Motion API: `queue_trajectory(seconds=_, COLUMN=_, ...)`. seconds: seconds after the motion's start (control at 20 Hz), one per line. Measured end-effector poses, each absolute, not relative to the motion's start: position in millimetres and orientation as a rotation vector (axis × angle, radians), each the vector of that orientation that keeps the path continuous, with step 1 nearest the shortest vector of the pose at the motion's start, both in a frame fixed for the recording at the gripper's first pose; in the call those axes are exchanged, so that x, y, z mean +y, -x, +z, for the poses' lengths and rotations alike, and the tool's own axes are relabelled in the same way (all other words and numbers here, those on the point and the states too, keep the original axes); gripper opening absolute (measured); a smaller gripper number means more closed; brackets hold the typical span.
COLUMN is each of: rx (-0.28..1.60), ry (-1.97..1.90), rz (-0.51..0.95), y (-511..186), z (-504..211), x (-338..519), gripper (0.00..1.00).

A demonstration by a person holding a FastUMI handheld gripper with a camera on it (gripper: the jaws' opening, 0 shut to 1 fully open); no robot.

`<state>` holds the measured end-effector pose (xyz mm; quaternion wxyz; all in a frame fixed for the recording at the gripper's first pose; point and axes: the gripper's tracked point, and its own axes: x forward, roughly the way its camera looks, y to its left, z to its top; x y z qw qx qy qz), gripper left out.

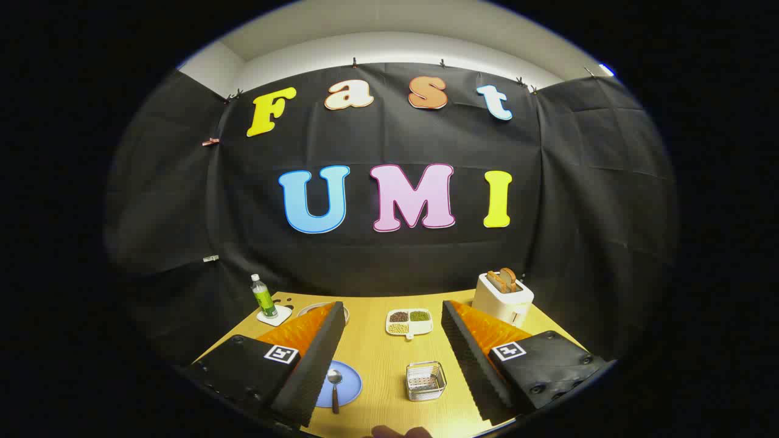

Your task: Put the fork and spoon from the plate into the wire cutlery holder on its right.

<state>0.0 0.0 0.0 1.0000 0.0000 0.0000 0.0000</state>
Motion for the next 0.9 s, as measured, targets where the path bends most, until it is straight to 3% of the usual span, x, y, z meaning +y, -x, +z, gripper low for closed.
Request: queue_trajectory(seconds=0.9, rx=0.056, ry=0.009, rz=0.039, y=-24, z=-15, x=12, gripper=0.99)
